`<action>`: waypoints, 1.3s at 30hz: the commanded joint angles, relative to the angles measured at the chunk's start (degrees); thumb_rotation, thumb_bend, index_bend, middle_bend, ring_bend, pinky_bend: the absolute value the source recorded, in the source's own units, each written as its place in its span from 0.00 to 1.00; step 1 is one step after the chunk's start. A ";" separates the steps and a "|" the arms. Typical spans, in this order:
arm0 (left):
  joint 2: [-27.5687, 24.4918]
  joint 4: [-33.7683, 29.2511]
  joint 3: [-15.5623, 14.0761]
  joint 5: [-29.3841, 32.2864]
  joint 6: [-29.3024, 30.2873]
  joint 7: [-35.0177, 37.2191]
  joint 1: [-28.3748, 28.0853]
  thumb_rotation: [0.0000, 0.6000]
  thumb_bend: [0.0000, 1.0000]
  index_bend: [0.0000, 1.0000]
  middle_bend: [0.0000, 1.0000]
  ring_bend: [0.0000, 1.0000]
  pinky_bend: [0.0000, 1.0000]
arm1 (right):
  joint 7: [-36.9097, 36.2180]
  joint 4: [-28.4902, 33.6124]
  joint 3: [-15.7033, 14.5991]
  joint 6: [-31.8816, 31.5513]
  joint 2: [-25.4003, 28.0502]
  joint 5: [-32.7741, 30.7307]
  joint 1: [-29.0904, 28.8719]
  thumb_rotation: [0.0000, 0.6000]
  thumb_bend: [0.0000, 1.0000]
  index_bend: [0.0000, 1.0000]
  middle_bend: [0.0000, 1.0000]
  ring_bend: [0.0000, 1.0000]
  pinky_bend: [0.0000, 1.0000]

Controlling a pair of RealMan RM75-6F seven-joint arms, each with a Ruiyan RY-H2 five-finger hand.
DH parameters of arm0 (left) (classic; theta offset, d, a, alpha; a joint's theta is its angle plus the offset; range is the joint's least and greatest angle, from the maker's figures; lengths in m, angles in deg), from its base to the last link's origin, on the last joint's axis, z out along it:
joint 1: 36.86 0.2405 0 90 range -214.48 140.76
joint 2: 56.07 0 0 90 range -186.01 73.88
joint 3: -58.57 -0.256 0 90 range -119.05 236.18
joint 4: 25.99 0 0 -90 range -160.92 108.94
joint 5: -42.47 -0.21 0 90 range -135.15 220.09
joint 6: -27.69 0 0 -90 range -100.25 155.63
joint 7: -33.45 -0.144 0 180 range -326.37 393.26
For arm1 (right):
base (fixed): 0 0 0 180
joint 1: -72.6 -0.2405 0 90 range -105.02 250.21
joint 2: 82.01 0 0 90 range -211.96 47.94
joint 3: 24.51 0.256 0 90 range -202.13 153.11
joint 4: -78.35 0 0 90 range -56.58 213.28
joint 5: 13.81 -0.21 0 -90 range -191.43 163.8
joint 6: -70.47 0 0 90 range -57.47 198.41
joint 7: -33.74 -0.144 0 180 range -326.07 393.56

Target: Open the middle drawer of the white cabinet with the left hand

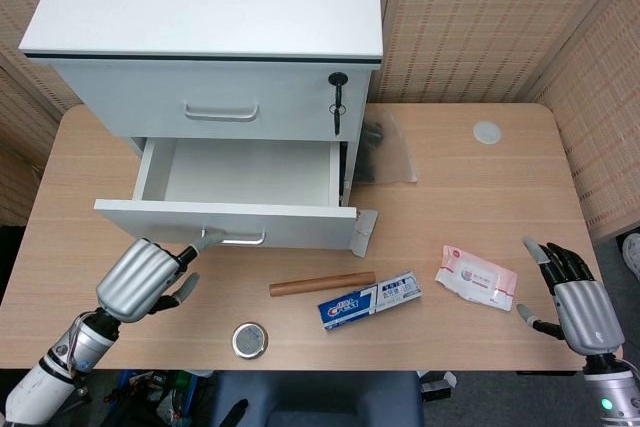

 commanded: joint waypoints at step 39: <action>-0.21 3.18 -5.23 -4.79 18.14 -2.62 17.61 1.00 0.49 0.44 0.67 0.61 0.74 | -1.10 -0.71 0.10 -0.93 0.24 -0.31 0.68 1.00 0.19 0.00 0.15 0.09 0.12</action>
